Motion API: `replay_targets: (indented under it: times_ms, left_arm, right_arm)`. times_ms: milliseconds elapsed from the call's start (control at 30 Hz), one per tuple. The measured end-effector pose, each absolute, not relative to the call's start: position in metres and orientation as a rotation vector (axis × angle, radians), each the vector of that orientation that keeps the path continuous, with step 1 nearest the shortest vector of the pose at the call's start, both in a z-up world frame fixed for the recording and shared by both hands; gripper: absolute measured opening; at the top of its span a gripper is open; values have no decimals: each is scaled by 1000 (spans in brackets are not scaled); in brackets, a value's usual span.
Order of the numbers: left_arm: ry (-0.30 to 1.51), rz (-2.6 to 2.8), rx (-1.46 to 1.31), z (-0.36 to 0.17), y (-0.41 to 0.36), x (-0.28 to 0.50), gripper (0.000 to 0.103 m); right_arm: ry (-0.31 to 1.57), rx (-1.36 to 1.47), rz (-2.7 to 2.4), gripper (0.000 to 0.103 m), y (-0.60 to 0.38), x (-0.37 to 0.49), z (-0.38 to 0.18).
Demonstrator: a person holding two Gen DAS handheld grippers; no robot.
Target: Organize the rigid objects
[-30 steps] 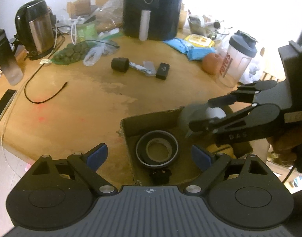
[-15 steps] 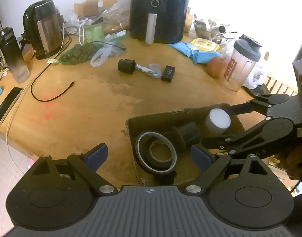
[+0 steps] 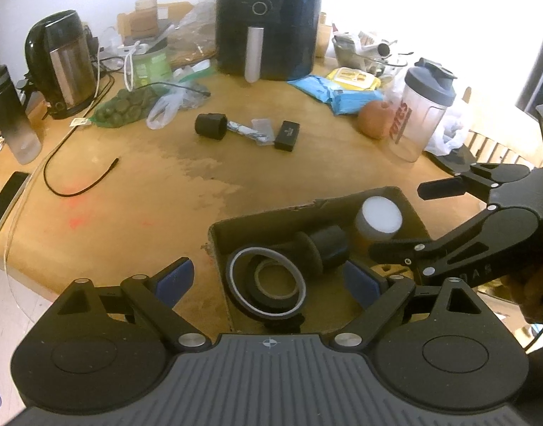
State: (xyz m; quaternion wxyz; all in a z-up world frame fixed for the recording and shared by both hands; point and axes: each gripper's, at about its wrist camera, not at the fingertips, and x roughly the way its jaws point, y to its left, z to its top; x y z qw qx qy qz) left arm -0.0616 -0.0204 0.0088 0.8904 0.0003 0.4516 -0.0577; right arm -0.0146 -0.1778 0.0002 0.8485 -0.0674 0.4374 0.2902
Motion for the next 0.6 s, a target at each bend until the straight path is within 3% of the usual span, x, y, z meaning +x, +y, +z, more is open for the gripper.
replay_targets:
  times_ms: [600]
  left_arm:
    - [1063, -233, 35, -28, -33, -39, 92]
  right_arm:
    - [916, -66, 496, 103, -201, -2, 5]
